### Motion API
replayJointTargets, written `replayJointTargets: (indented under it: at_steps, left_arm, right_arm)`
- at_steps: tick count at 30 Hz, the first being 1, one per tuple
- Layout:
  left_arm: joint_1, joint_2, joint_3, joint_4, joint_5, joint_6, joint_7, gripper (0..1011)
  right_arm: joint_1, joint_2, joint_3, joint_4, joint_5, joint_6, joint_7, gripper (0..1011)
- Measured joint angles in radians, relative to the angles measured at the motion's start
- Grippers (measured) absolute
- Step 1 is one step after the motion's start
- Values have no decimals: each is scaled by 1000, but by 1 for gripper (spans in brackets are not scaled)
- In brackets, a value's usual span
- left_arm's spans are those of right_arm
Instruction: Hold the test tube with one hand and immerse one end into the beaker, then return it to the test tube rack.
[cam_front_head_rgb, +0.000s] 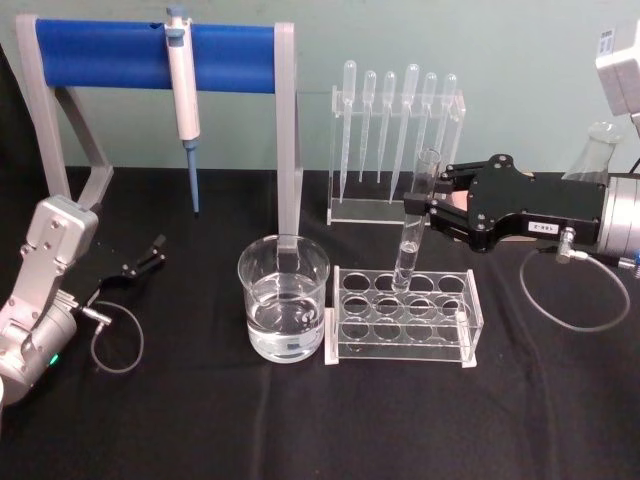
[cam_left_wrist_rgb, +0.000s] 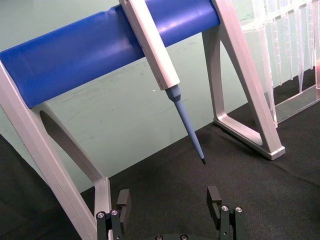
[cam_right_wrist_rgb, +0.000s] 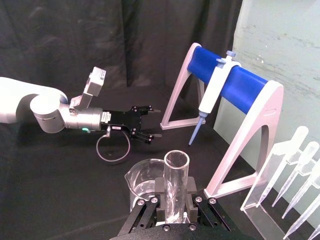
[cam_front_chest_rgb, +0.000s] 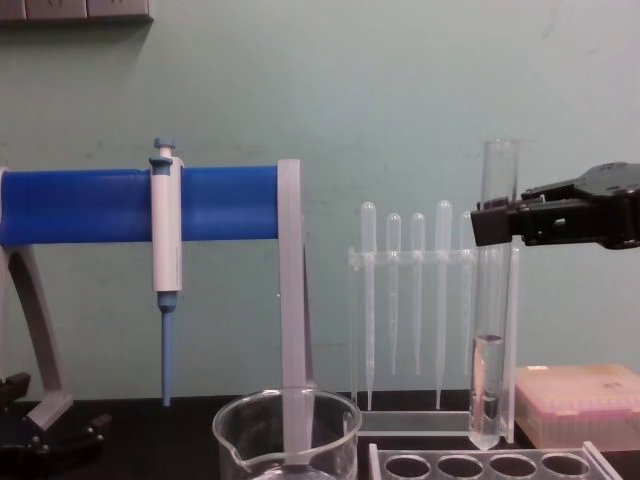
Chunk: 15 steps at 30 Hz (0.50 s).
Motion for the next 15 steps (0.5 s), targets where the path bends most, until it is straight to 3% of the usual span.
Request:
replayJointTargets:
  at_steps: [15]
  left_arm:
    - [0, 0, 0, 0, 0, 0, 0, 1000]
  right_arm:
    - [0, 0, 0, 0, 0, 0, 0, 241]
